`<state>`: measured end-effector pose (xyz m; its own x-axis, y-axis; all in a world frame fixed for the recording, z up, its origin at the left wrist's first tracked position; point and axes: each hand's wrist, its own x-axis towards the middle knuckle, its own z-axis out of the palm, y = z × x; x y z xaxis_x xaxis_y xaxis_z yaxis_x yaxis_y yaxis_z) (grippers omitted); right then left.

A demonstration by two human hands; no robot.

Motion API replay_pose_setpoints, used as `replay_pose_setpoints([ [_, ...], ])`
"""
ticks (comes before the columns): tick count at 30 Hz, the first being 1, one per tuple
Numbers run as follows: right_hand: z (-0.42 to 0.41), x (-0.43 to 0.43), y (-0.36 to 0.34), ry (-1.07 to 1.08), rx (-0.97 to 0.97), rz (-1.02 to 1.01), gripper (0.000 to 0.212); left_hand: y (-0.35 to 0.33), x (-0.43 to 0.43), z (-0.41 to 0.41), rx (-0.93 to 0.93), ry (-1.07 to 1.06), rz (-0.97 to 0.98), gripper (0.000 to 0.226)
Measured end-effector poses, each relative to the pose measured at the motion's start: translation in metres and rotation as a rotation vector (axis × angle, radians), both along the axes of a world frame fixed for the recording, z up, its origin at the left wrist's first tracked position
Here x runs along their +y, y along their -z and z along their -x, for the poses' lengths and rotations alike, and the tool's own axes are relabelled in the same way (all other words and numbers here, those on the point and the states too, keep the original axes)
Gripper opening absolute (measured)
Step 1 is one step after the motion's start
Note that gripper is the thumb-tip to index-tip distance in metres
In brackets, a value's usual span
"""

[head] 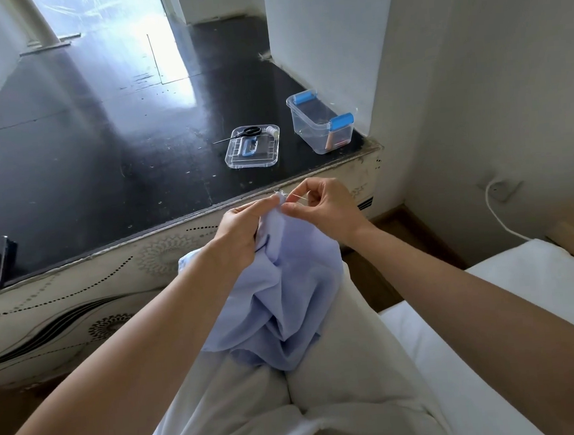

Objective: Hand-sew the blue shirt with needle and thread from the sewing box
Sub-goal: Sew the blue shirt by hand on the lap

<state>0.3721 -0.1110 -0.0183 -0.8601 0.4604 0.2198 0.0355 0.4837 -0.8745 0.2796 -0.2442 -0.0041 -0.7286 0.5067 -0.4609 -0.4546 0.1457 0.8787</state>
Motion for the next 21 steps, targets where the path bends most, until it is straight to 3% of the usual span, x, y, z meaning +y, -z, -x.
replay_pose_setpoints([
  [5, 0.006, -0.002, 0.01, 0.121, 0.007, -0.084, 0.019, -0.001, 0.0, -0.002, -0.023, 0.022, 0.011, 0.019],
  [9, 0.002, -0.003, 0.01, 0.054, -0.012, -0.052, 0.016, 0.0, 0.001, -0.001, -0.037, 0.028, 0.018, 0.018],
  [13, -0.008, 0.001, 0.003, -0.248, -0.078, 0.005, 0.009, 0.004, 0.001, -0.001, -0.034, 0.001, -0.018, 0.018],
  [17, -0.025, 0.001, -0.012, -0.671, -0.542, 0.068, 0.005, 0.003, -0.001, 0.004, -0.076, -0.066, -0.008, 0.019],
  [19, -0.03, 0.003, -0.013, -0.632, -0.551, 0.098, 0.005, 0.003, -0.001, 0.004, -0.088, -0.061, -0.008, 0.022],
  [21, -0.029, 0.008, -0.009, -0.47, -0.393, 0.155, 0.013, 0.003, 0.0, 0.003, -0.082, -0.049, -0.014, 0.022],
])
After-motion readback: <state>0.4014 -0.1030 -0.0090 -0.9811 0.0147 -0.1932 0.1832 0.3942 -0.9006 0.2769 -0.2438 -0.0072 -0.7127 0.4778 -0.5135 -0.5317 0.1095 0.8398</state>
